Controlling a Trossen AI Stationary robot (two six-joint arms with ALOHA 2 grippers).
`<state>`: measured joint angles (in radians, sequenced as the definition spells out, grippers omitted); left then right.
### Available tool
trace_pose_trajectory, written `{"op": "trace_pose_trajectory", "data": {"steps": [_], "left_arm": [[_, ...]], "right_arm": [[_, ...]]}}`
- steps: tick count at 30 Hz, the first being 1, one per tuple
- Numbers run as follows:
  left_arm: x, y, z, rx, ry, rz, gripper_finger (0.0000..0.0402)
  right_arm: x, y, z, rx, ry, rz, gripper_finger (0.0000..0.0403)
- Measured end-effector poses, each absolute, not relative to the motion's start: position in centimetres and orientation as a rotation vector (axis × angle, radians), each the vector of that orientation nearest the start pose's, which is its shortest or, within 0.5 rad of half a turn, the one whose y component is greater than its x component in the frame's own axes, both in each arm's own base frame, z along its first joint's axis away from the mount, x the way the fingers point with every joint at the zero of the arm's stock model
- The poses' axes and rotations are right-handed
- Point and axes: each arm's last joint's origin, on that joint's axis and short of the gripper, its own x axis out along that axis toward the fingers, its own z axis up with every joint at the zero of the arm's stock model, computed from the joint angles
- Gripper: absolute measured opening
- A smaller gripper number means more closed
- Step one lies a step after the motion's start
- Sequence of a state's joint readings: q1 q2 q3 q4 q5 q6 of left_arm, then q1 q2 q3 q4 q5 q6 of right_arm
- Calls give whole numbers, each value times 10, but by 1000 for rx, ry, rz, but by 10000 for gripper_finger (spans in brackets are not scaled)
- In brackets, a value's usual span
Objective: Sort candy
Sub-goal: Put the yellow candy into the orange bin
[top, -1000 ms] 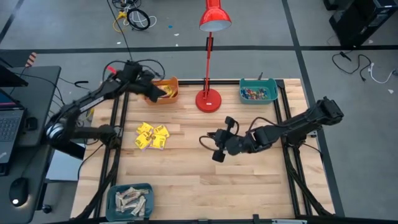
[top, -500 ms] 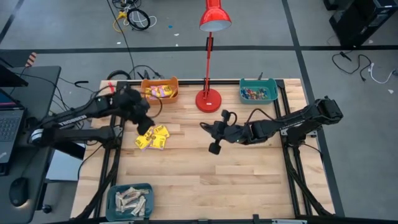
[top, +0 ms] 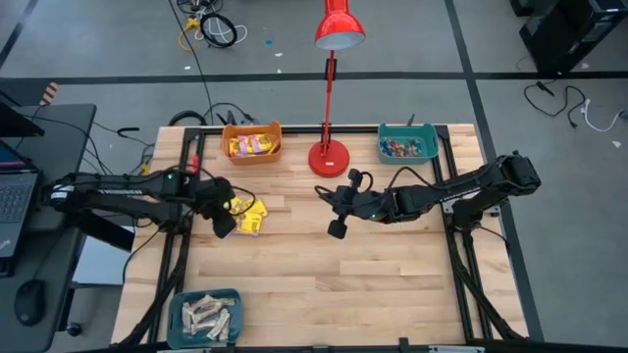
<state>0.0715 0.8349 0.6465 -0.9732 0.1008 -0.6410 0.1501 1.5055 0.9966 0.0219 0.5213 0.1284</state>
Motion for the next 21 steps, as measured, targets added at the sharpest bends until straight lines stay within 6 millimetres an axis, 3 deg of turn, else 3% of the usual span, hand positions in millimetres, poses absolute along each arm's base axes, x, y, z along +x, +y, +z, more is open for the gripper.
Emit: {"op": "trace_pose_trajectory", "data": {"steps": [9, 21], "left_arm": [[124, 11, 217, -610, 1131, 644, 100], [129, 12, 206, -569, 1225, 695, 123]], "right_arm": [[327, 29, 256, -27, 441, -390, 0], [328, 28, 257, -22, 440, -386, 2]]}}
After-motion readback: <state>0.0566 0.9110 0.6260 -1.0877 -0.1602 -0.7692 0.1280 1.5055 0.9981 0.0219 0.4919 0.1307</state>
